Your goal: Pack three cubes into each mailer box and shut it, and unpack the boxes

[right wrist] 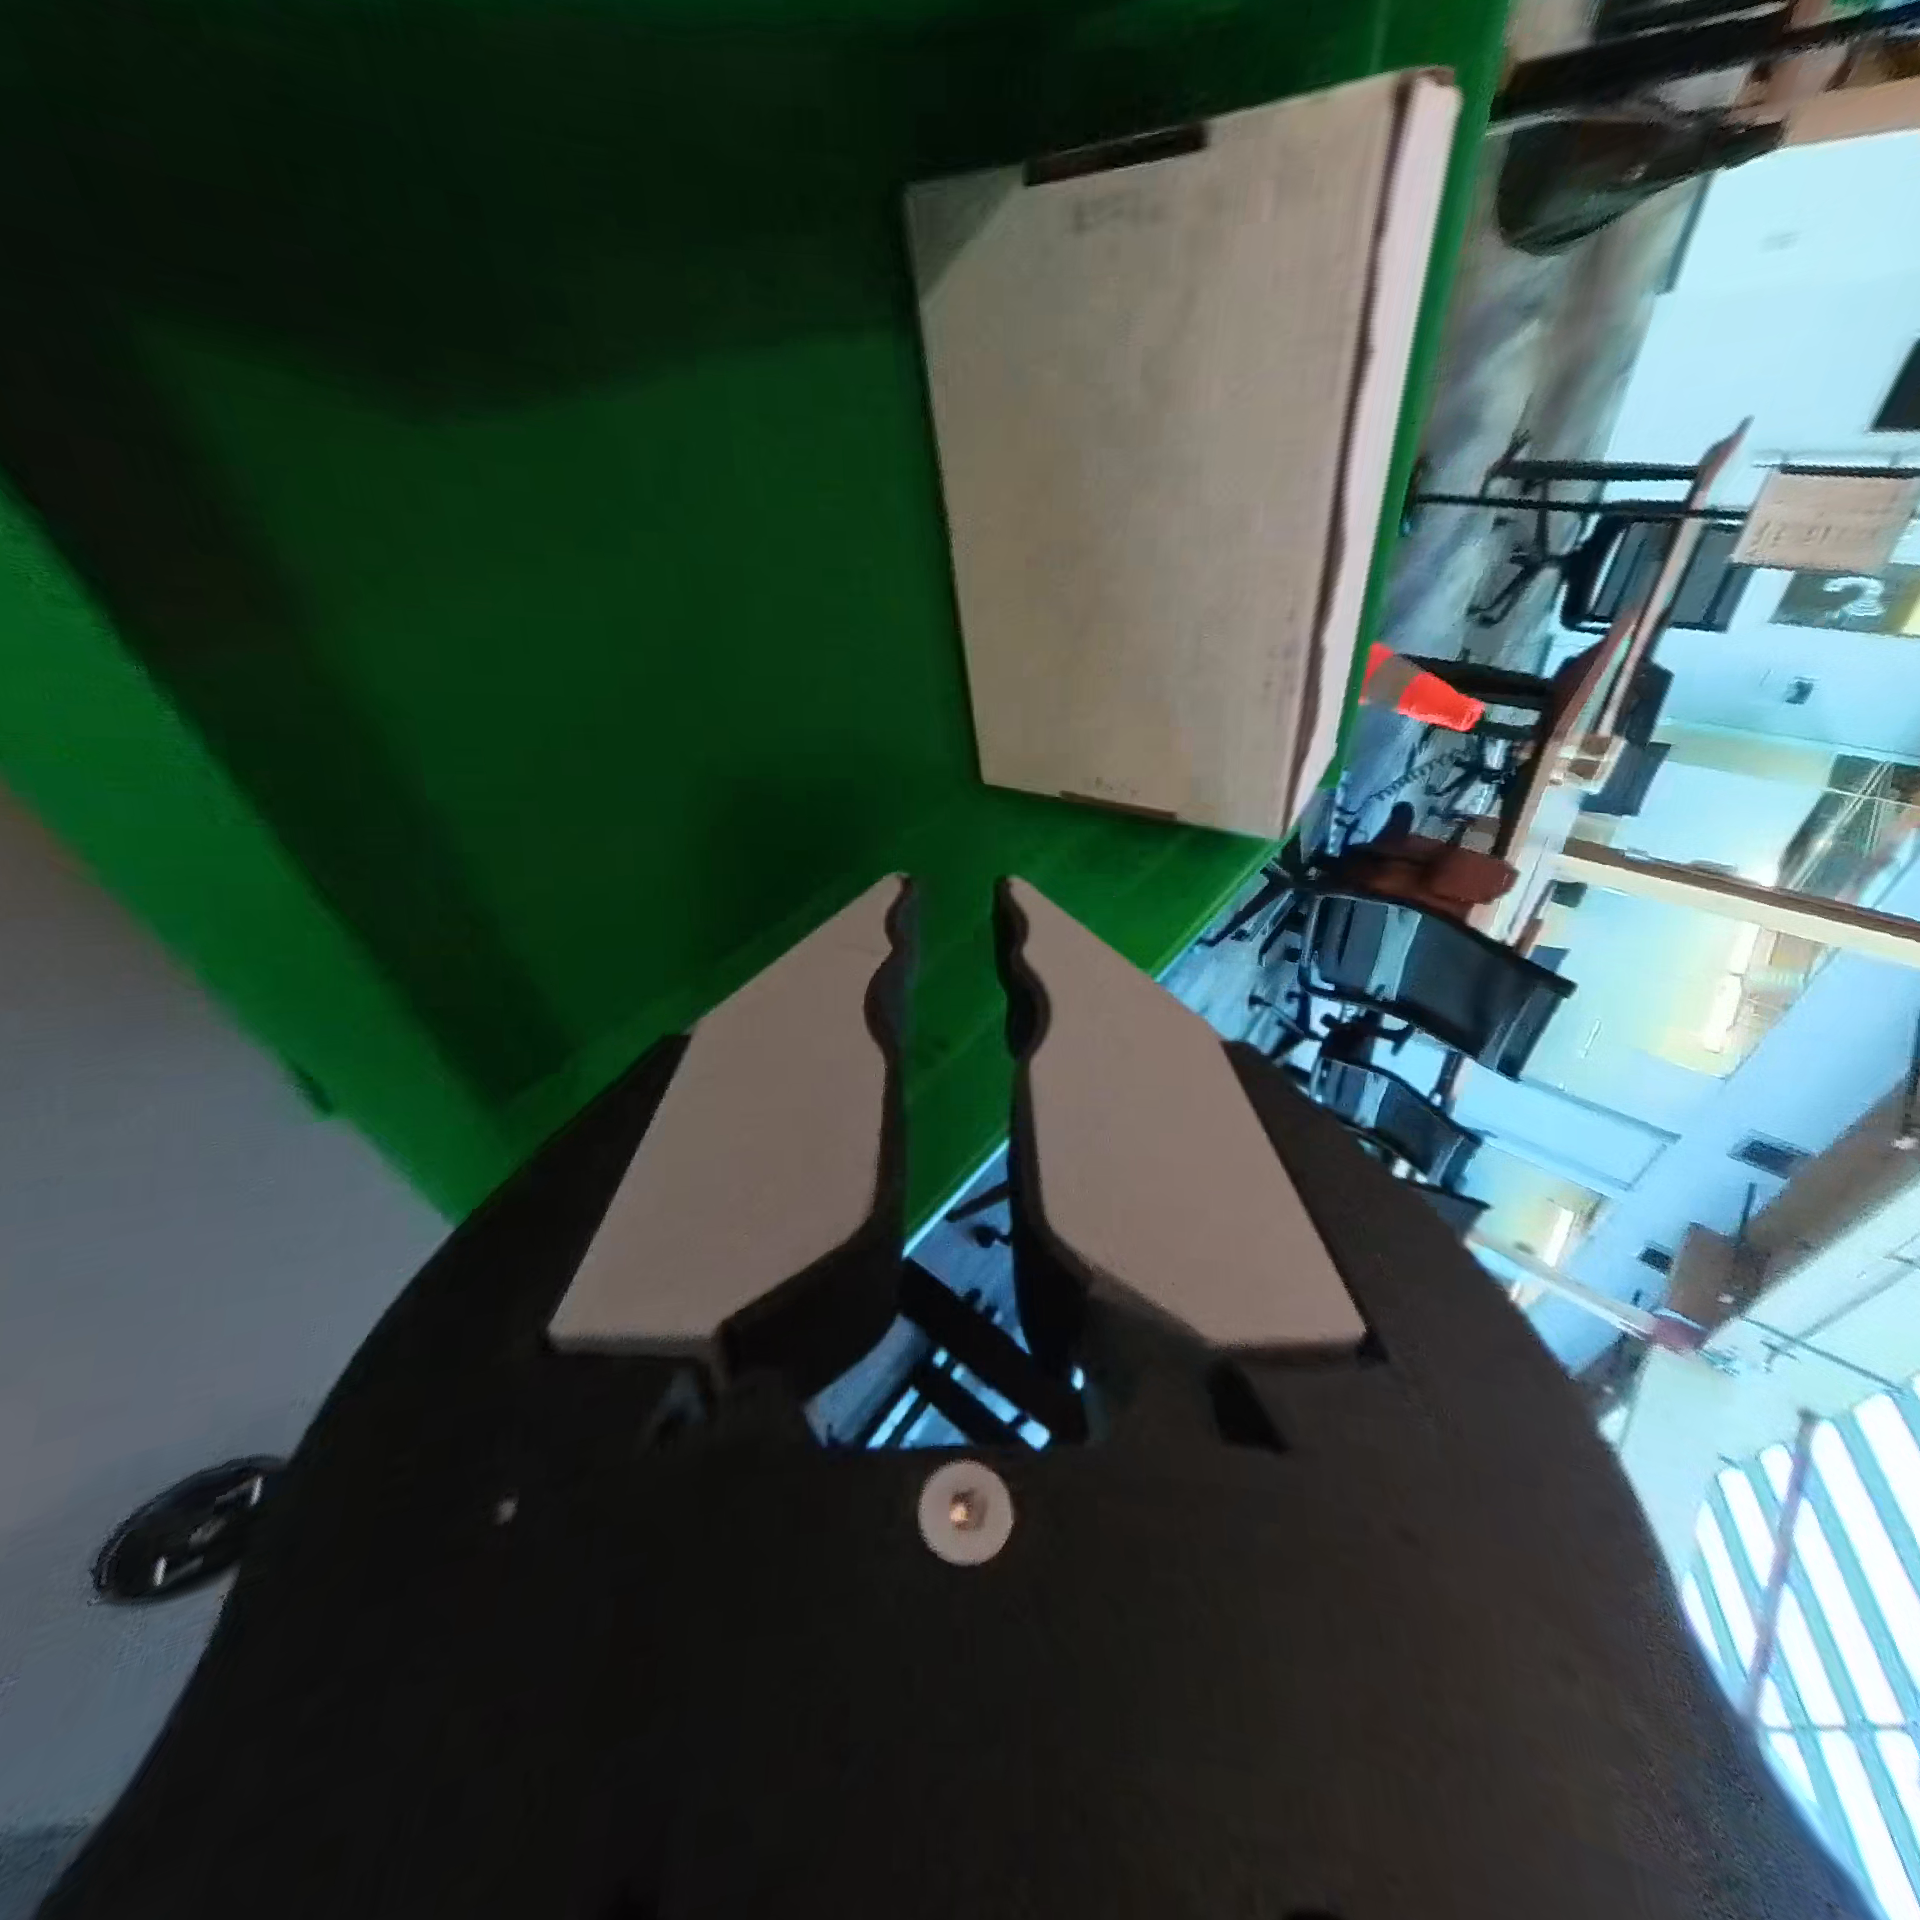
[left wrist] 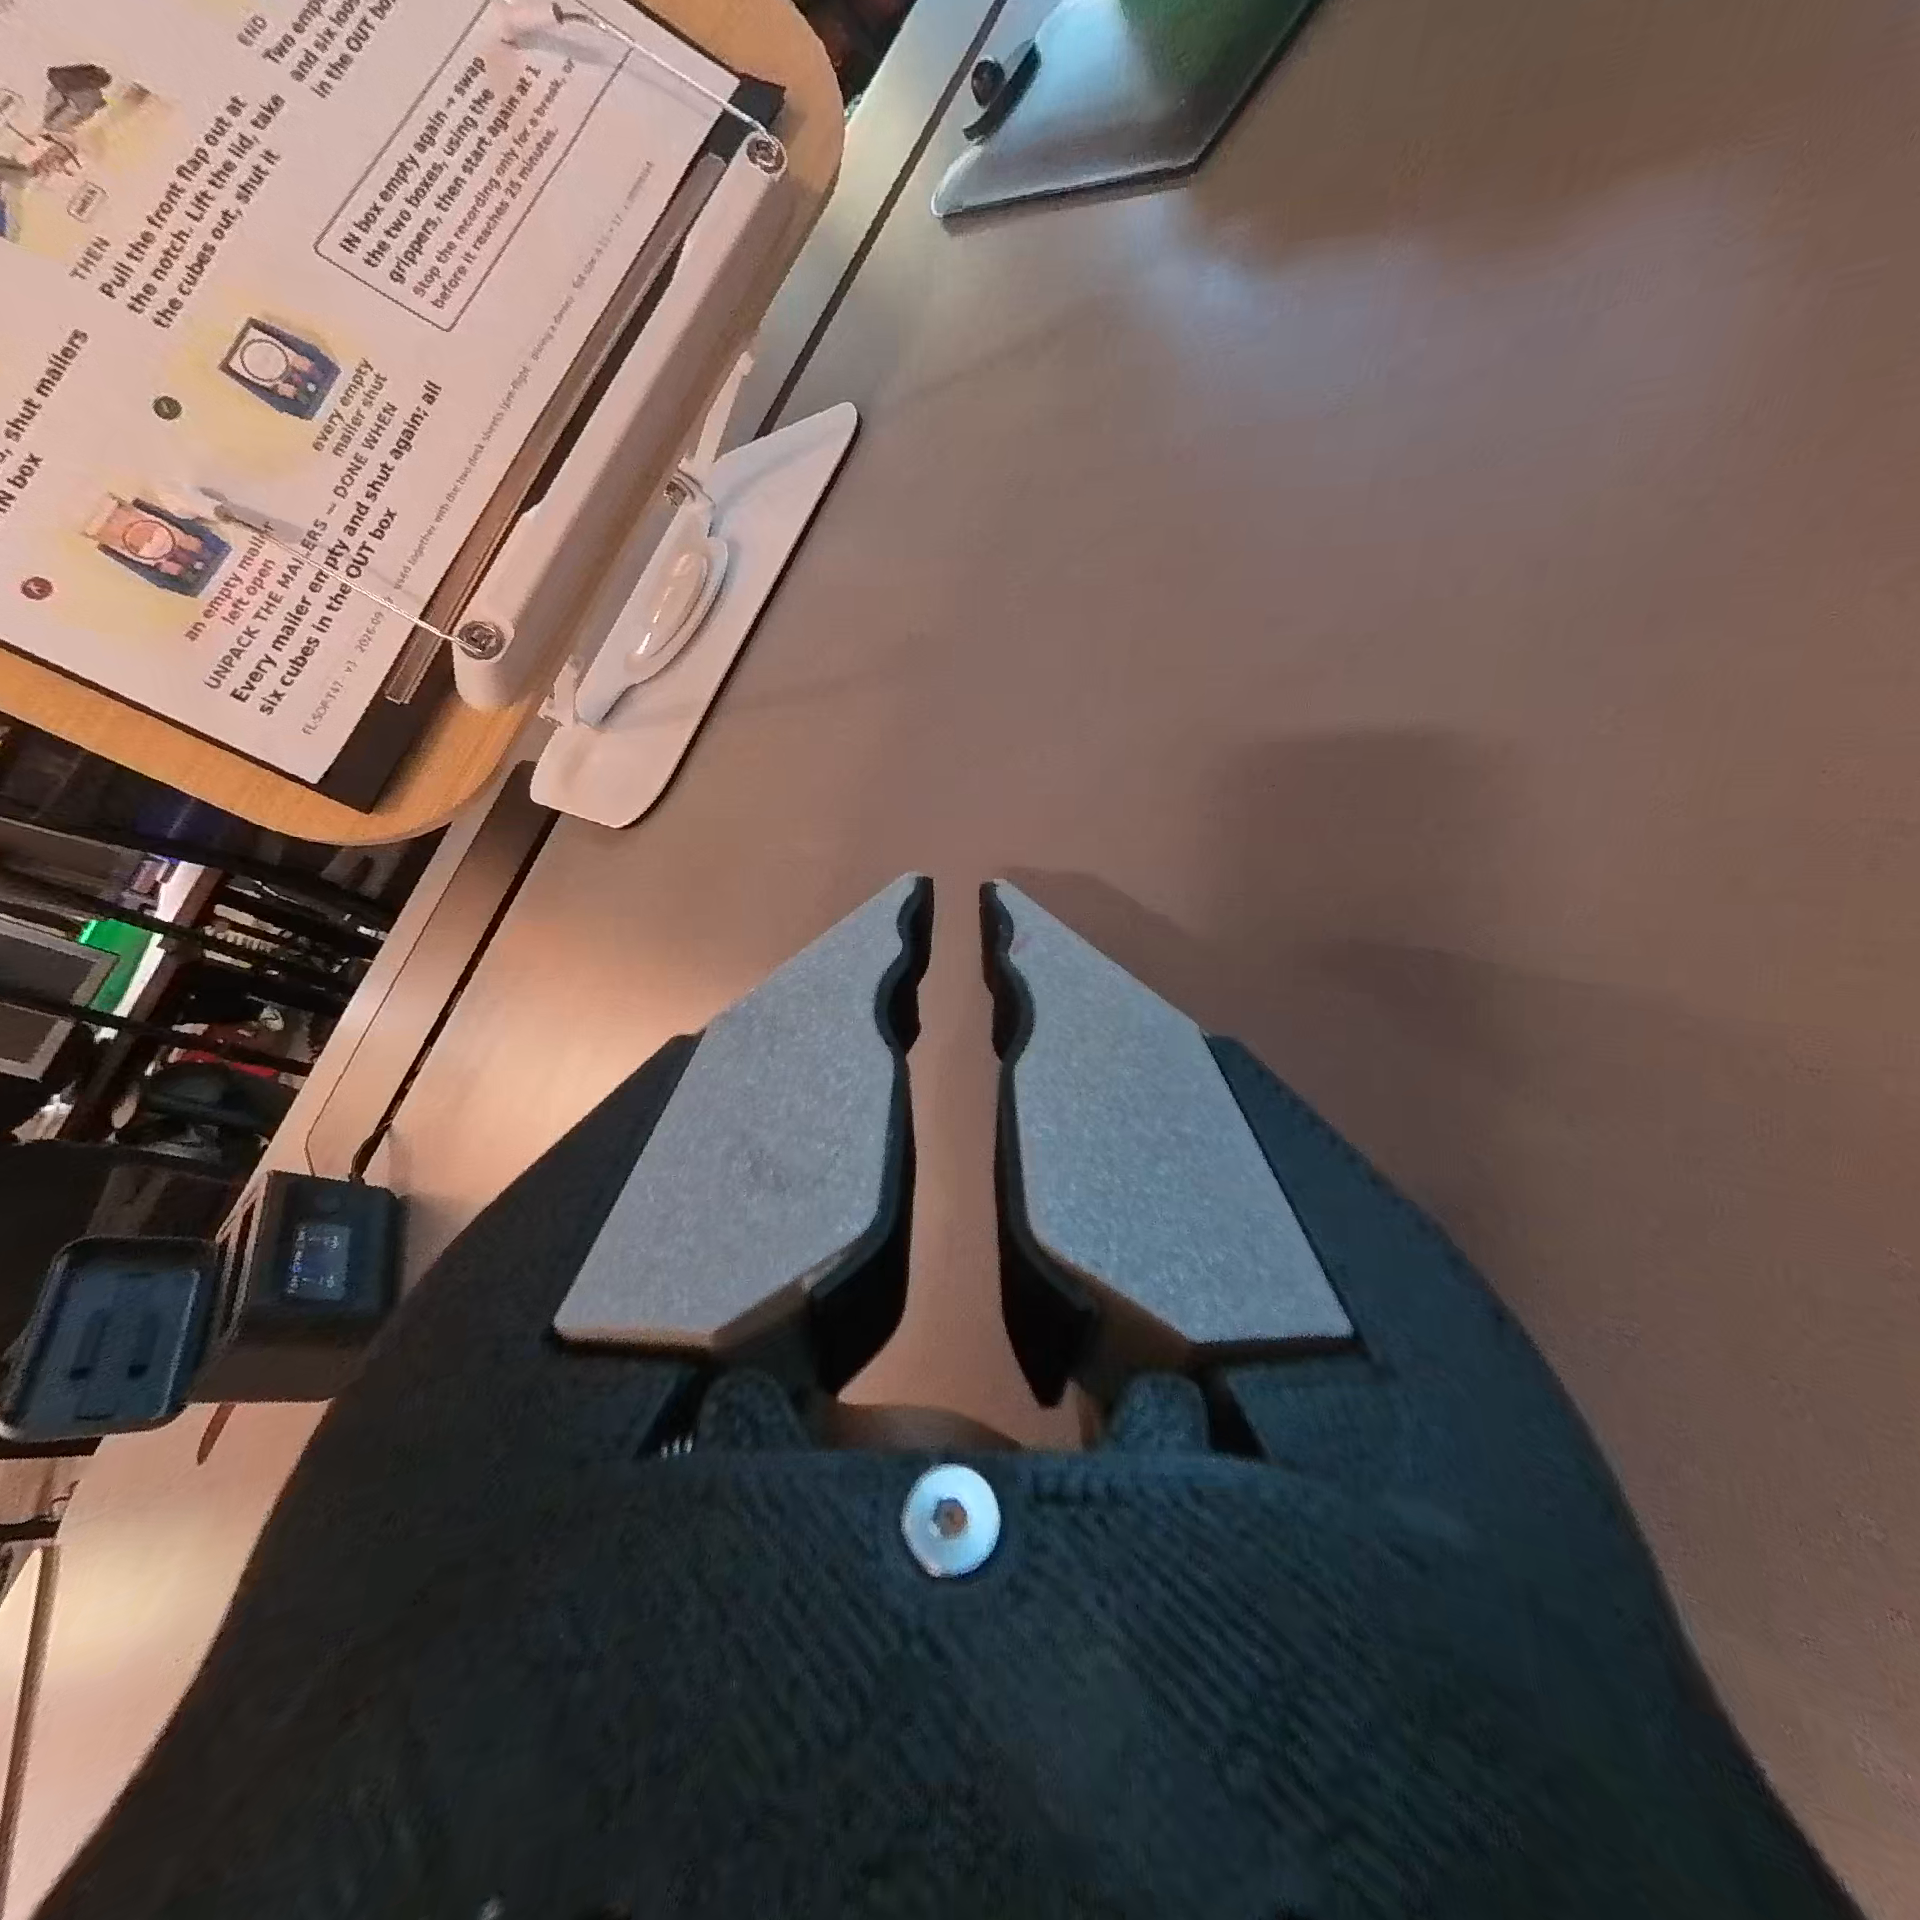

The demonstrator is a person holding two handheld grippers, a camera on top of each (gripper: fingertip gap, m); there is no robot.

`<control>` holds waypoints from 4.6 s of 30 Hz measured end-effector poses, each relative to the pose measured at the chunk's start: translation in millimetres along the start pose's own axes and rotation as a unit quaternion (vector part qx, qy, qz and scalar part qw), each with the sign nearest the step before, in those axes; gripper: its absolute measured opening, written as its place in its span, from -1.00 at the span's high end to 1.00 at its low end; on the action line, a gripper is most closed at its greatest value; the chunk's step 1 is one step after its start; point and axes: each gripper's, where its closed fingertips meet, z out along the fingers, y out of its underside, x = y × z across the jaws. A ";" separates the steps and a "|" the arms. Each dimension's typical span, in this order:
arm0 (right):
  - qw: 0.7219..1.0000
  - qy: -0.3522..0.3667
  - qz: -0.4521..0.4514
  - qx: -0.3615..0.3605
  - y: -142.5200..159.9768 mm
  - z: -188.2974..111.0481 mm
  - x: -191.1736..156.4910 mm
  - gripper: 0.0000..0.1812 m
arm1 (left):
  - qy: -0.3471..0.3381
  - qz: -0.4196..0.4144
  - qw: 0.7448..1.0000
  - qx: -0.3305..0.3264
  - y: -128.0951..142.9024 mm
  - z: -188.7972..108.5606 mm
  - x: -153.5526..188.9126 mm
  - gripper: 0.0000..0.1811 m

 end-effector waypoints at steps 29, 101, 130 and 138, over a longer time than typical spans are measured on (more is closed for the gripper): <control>0.936 -0.064 0.337 -0.079 -23.8 22.6 9.5 1.00 | 0.009 -0.012 1.000 -0.005 1.9 1.2 -0.5 0.94; 0.989 -0.112 0.031 0.092 -25.0 -20.8 -107.0 1.00 | 0.006 -0.002 1.000 -0.021 4.5 3.1 3.7 0.94; 0.978 0.070 0.193 0.044 -7.3 5.0 -33.4 1.00 | 0.010 -0.017 1.000 -0.018 4.9 1.9 1.0 0.95; 0.964 -0.042 0.247 0.086 -19.8 7.5 -17.5 0.15 | 0.007 -0.014 1.000 -0.025 6.5 3.3 1.2 0.94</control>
